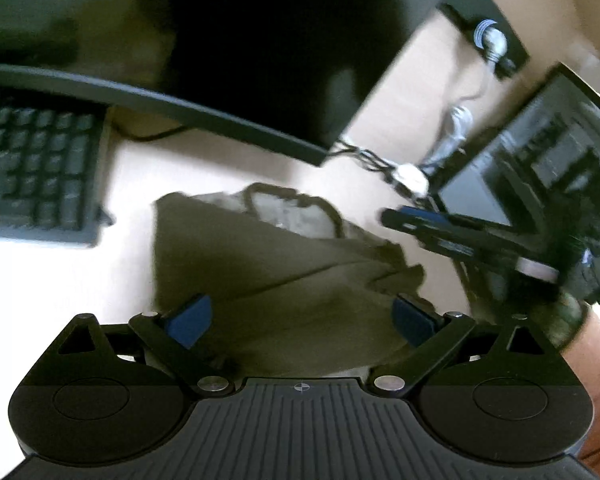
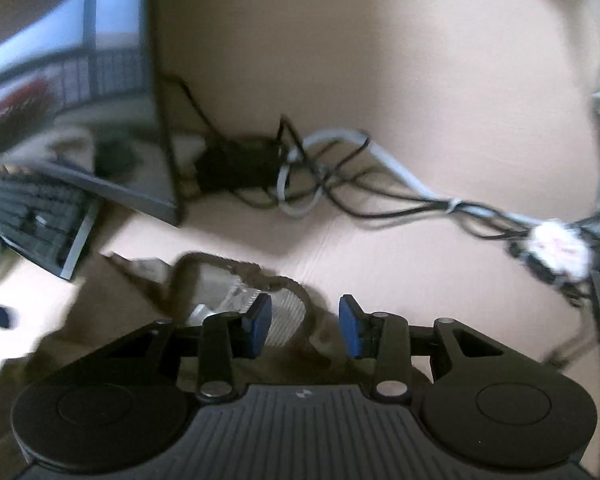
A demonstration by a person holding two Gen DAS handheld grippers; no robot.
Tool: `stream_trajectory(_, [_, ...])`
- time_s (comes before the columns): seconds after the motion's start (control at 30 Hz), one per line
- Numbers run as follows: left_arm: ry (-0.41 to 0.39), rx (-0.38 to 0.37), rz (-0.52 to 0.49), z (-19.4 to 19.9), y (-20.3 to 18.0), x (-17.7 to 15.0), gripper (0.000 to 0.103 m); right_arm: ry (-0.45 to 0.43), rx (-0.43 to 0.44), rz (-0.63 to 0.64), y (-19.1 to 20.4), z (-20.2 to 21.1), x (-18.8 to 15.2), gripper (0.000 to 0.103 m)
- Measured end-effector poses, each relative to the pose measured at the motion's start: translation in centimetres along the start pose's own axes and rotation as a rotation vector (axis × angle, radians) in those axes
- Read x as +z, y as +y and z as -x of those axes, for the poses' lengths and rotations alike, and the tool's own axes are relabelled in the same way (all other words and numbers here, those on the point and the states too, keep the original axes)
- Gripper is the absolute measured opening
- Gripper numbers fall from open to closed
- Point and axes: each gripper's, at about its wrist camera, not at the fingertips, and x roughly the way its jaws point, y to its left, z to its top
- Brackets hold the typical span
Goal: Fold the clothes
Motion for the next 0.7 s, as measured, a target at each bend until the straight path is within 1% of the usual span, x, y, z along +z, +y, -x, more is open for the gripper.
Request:
stream_trajectory(0.07, [-0.011,0.018,0.022,1.3,0.8,-0.5,0.099,0.018,0.005,0.012,0.1,-1.6,0.2,0.034])
stream_trajectory(0.17, [-0.037,0.060,0.071,3.3,2.4,-1.1,0.100,0.038,0.005,0.028,0.3,-3.1,0.0,0.033])
stream_trajectory(0.2, [-0.045,0.074,0.088,3.8,2.9,-1.2,0.100,0.045,0.012,0.029,0.2,-3.3,-0.1,0.027])
stream_trajectory(0.23, [-0.052,0.088,0.104,4.3,3.4,-1.4,0.100,0.051,0.019,0.030,0.2,-3.6,-0.1,0.024])
stream_trajectory(0.27, [-0.060,0.102,0.121,4.8,3.9,-1.5,0.100,0.059,0.031,0.031,0.1,-3.9,-0.1,0.018])
stream_trajectory(0.37, [-0.078,0.139,0.166,6.2,5.1,-1.9,0.100,0.057,0.055,0.027,-0.2,-4.1,-0.1,0.004])
stream_trajectory(0.4, [-0.080,0.146,0.176,6.4,5.4,-2.0,0.100,0.046,0.060,0.025,-0.2,-3.8,-0.1,0.004])
stream_trajectory(0.47, [-0.086,0.158,0.193,6.8,5.4,-2.2,0.100,-0.021,0.061,0.037,0.2,-1.2,-0.1,0.003])
stream_trajectory(0.53, [-0.099,0.146,0.206,7.3,5.4,-2.1,0.099,-0.100,0.094,0.054,0.9,3.9,-0.4,0.003])
stream_trajectory(0.6, [-0.122,0.109,0.201,8.0,5.3,-1.7,0.099,-0.159,0.128,0.090,1.3,9.8,-1.4,0.003])
stream_trajectory(0.63, [-0.138,0.082,0.196,8.4,5.2,-1.4,0.100,-0.171,0.138,0.106,1.6,12.6,-2.4,0.003])
stream_trajectory(0.67, [-0.155,0.053,0.190,8.7,5.1,-1.0,0.100,-0.162,0.147,0.117,2.1,15.0,-3.9,0.003])
stream_trajectory(0.7, [-0.168,0.025,0.186,8.8,5.0,-0.7,0.100,-0.133,0.157,0.119,2.6,16.7,-5.6,0.003])
